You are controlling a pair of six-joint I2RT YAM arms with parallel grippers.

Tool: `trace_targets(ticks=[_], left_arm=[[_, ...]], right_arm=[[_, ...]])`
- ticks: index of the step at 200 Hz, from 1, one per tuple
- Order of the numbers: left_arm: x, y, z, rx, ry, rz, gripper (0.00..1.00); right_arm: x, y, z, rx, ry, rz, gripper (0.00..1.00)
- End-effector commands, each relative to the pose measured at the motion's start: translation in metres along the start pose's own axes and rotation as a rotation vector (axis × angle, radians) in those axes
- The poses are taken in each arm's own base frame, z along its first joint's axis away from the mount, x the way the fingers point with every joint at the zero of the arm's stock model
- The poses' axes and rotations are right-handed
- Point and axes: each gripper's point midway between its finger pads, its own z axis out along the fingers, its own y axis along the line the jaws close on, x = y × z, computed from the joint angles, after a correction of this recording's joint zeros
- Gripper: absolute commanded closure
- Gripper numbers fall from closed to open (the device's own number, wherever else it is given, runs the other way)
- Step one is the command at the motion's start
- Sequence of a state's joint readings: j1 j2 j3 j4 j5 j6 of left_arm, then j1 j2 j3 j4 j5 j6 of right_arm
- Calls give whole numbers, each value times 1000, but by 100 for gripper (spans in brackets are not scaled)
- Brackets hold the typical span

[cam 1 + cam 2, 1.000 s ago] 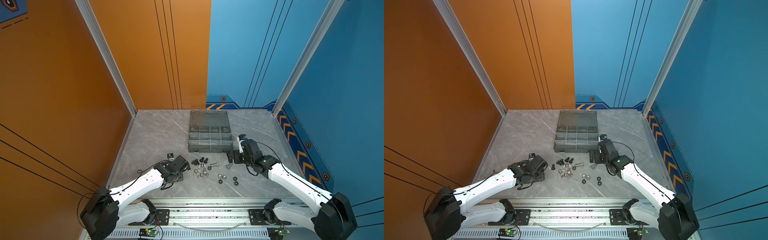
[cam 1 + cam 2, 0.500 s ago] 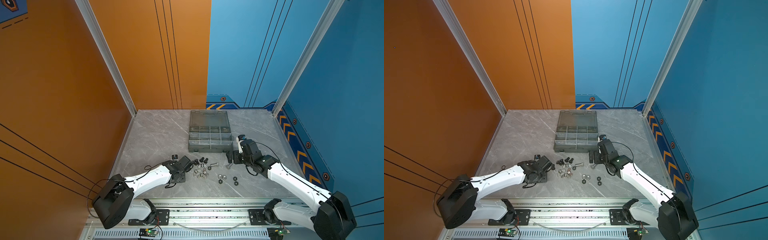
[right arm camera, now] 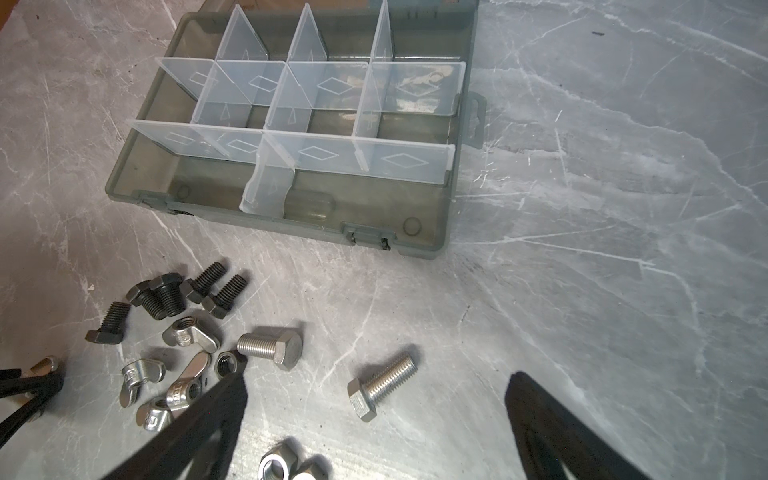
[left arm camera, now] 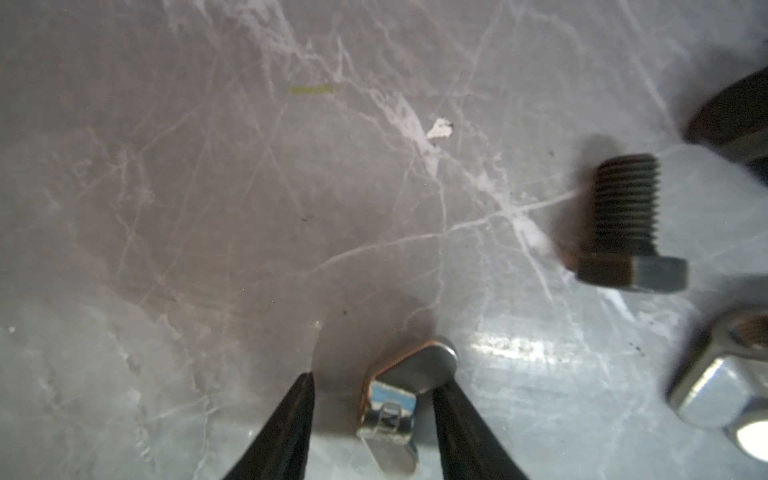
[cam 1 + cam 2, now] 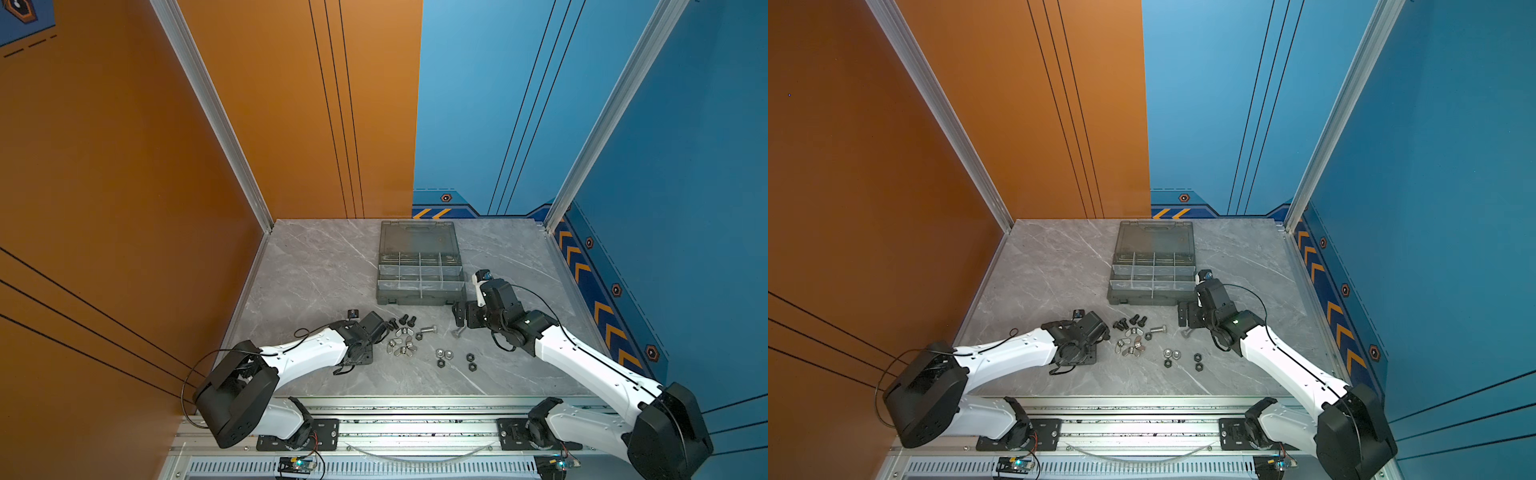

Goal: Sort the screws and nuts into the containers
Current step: 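Close the left gripper on the second wing nut and lift it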

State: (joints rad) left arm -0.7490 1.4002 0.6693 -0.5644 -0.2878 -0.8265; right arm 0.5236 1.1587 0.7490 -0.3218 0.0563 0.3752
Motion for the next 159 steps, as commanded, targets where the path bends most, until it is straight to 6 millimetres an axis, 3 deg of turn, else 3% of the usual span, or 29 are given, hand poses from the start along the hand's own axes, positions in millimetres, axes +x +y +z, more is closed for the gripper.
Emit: trace_targets(ticks=[1,120,159], left_arm=[[-2,-3,1,-7,1,22,55],[5,-2,5,0,36,14,76],[4,-3,3,8,29,9,100]], right_arm=[[-13,5,-4,-10,-37,11,0],[-14,3,-6,-3,-49,13,0],[-15,4,-7,-7,-51,13,0]])
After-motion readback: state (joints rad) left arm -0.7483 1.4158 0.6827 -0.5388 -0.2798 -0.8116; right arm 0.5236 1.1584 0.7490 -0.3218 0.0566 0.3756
